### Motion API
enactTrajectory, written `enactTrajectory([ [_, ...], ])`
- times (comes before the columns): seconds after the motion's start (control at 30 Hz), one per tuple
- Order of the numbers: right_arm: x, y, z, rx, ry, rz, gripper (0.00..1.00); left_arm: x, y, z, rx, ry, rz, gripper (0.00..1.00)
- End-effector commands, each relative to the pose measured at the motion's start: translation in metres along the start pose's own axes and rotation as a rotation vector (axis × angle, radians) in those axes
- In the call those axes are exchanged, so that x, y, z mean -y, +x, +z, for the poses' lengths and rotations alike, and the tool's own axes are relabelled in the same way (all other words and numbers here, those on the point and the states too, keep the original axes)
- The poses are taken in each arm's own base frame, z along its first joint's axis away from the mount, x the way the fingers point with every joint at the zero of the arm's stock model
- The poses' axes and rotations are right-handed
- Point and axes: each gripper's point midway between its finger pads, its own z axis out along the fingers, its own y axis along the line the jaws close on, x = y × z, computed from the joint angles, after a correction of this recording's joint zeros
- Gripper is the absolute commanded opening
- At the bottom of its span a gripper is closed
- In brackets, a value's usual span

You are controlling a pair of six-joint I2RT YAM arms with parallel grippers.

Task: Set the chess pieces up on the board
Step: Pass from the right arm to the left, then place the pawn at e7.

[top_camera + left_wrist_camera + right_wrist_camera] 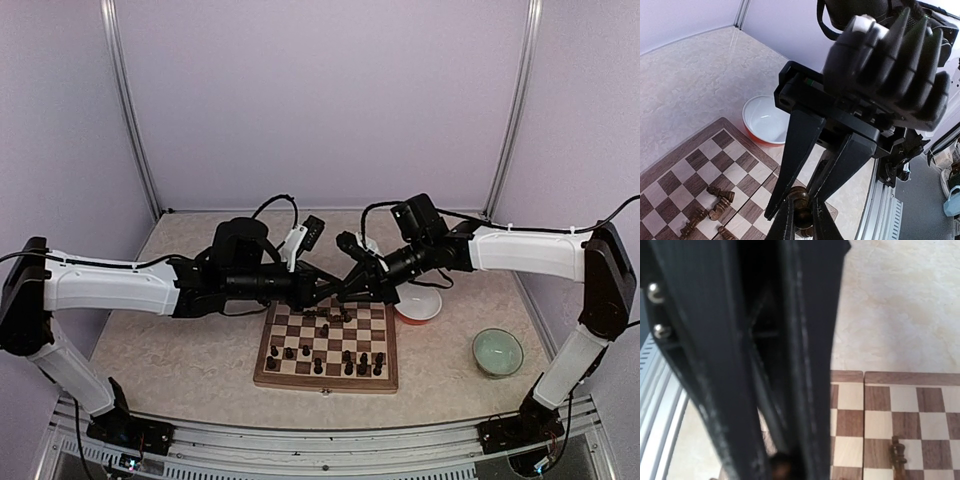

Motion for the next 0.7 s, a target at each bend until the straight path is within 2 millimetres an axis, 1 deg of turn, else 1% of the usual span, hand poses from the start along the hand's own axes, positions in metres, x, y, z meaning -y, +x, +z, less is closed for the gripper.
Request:
enactTrajectory([
  [0.0,0.005,-0.003,-0.008,-0.008,0.037,-0.031,0.19,0.0,-0.007,0.004,-0.03,-0.014,0.017,0.1],
  [0.03,0.007,0.003,-0.011,-0.04,0.052,-0.039,0.32,-0.001,-0.005,0.004,-0.06,-0.029,0.017,0.1],
  [0.07,0.012,0.009,-0.016,-0.072,0.083,-0.053,0.42,-0.001,-0.007,0.003,-0.076,-0.041,0.024,0.1],
  [0.1,0.018,0.017,-0.02,-0.111,0.118,-0.06,0.51,-0.002,-0.006,0.001,-0.107,-0.056,0.028,0.1],
  [0.13,0.025,0.027,-0.025,-0.151,0.151,-0.066,0.54,-0.004,-0.004,0.0,-0.142,-0.075,0.029,0.1],
  [0.2,0.042,0.048,-0.04,-0.22,0.224,-0.069,0.56,-0.011,0.002,-0.002,-0.221,-0.121,0.034,0.09],
  [0.23,0.052,0.055,-0.049,-0.24,0.263,-0.07,0.56,-0.014,0.007,-0.002,-0.259,-0.139,0.036,0.09],
  [0.3,0.07,0.063,-0.068,-0.254,0.331,-0.06,0.57,-0.02,0.019,-0.003,-0.343,-0.179,0.035,0.09],
  [0.4,0.083,0.067,-0.087,-0.249,0.387,-0.043,0.57,-0.027,0.038,-0.004,-0.449,-0.212,0.021,0.09],
  [0.5,0.091,0.069,-0.097,-0.263,0.447,-0.058,0.57,-0.028,0.056,-0.006,-0.544,-0.228,0.019,0.09],
  [0.53,0.092,0.069,-0.098,-0.268,0.458,-0.063,0.57,-0.029,0.066,-0.004,-0.588,-0.232,0.02,0.09],
  [0.63,0.093,0.072,-0.097,-0.274,0.456,-0.063,0.57,-0.027,0.091,-0.001,-0.693,-0.235,0.038,0.09],
  [0.67,0.093,0.073,-0.096,-0.277,0.453,-0.06,0.57,-0.026,0.096,0.0,-0.712,-0.233,0.044,0.09],
])
